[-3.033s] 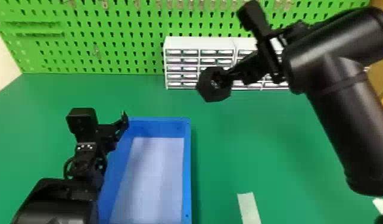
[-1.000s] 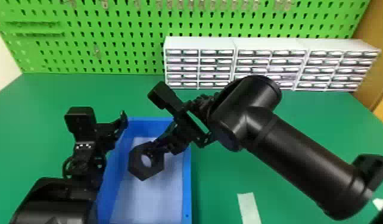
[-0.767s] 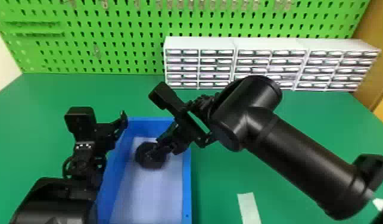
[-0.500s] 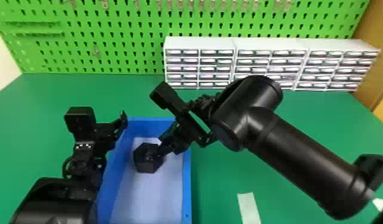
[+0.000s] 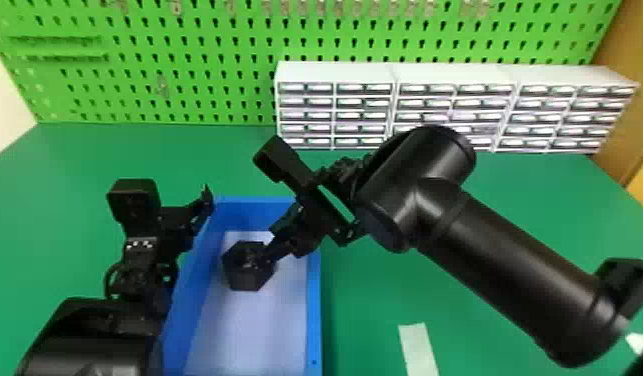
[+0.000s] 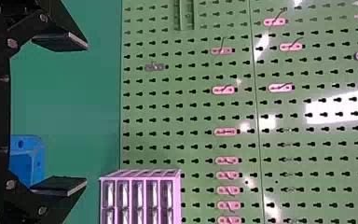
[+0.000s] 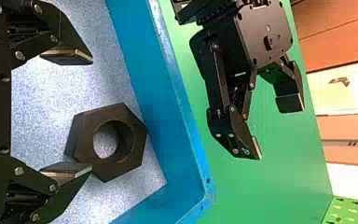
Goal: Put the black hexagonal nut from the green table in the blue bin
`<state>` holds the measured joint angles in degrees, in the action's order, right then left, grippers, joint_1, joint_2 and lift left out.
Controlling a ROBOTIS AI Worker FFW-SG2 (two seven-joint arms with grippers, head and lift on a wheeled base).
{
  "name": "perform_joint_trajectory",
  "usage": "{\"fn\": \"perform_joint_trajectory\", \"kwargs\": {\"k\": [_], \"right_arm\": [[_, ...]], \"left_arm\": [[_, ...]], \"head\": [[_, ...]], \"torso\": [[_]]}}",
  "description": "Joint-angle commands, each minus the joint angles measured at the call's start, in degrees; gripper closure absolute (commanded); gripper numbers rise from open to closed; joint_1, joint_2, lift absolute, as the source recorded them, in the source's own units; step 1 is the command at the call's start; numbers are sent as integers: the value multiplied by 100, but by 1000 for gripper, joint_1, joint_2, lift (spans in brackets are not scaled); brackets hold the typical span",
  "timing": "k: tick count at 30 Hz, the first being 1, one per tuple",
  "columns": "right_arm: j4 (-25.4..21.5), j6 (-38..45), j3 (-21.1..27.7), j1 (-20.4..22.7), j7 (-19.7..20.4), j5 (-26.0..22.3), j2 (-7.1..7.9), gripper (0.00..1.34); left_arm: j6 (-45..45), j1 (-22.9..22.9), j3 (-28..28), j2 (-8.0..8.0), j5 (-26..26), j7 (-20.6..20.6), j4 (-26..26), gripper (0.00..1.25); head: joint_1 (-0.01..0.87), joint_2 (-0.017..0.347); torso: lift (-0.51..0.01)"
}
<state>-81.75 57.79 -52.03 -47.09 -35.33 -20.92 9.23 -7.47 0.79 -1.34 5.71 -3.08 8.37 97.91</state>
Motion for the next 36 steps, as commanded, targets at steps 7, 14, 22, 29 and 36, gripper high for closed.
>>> {"fn": "perform_joint_trajectory", "kwargs": {"k": [7,14,22,29,36], "right_arm": [[-25,-92,246,24,0,-44,8,455],[-316,-163,1063,200,0,246,0,455],[-676,-163,2013,420,0,712,-88,455],[-896,-277,2619,578,0,984,-150,455],[-1045,-602,3120,763,0,1169,-176,455]], "left_arm": [[0,17,19,0,0,-2,18,246],[0,44,54,0,26,-2,79,246],[0,61,81,0,26,-2,105,246],[-9,61,90,0,26,-2,114,246],[-9,79,98,0,26,-2,123,246]], "head": [[686,51],[686,51],[686,51],[686,51],[686,51]], "torso": [[-96],[-96],[-96],[-96],[-96]]}}
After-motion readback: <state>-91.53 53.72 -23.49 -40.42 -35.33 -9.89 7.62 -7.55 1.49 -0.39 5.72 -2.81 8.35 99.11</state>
